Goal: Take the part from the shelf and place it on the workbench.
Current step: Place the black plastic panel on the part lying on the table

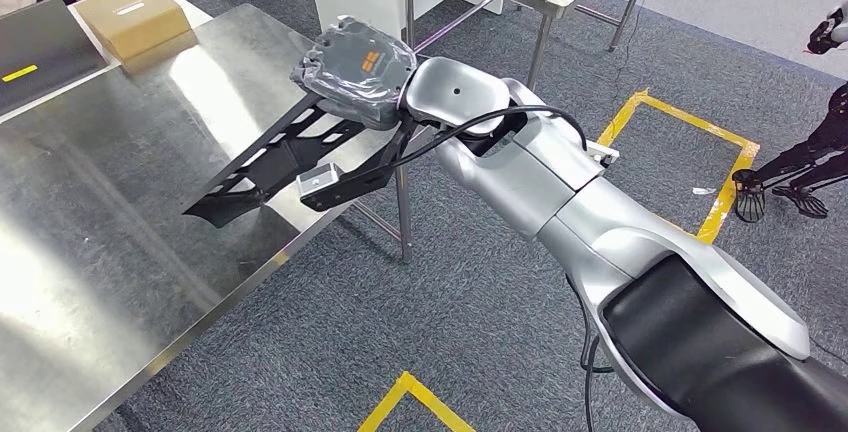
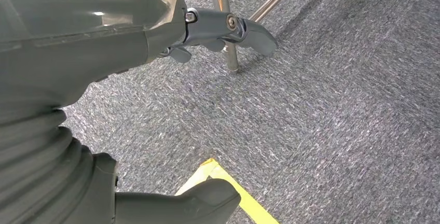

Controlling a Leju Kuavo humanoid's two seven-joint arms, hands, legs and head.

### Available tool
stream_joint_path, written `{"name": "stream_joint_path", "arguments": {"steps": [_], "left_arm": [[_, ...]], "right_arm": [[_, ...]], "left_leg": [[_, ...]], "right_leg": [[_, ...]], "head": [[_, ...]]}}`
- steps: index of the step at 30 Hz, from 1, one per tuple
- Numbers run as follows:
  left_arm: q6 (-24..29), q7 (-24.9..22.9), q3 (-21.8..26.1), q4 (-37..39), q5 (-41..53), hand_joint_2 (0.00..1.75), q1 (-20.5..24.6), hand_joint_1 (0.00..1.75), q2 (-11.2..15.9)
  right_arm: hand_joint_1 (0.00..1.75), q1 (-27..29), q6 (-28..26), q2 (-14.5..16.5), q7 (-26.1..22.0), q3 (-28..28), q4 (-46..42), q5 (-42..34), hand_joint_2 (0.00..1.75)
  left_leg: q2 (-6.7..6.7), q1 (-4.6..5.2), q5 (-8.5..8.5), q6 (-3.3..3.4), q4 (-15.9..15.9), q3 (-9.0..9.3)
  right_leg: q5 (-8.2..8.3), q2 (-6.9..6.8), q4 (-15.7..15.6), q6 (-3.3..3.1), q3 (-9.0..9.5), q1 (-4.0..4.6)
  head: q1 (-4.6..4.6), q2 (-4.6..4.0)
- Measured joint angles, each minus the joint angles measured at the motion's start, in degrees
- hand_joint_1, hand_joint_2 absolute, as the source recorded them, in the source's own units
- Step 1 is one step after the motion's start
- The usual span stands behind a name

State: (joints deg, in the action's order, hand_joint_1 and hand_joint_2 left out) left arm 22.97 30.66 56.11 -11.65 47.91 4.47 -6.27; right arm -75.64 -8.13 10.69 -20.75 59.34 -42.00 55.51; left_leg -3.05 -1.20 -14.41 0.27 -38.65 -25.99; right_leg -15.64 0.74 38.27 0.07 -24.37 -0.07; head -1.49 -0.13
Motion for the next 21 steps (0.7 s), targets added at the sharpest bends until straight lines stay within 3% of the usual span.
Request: {"name": "stream_joint_path", "arguments": {"steps": [21], "left_arm": [[-0.04, -0.32, 0.09, 0.00, 0.09, 1.75, 0.00, 0.00, 0.00]], "right_arm": [[1.75, 0.05, 0.88, 0.20, 0.47, 0.00, 0.15, -0.52, 1.75]], "left_leg": [[0.00, 0.00, -0.01, 0.01, -0.01, -0.01]], "right_leg": [[0.00, 0.00, 0.00, 0.00, 0.00, 0.01]], "head": [[-0.01, 0.00]]}}
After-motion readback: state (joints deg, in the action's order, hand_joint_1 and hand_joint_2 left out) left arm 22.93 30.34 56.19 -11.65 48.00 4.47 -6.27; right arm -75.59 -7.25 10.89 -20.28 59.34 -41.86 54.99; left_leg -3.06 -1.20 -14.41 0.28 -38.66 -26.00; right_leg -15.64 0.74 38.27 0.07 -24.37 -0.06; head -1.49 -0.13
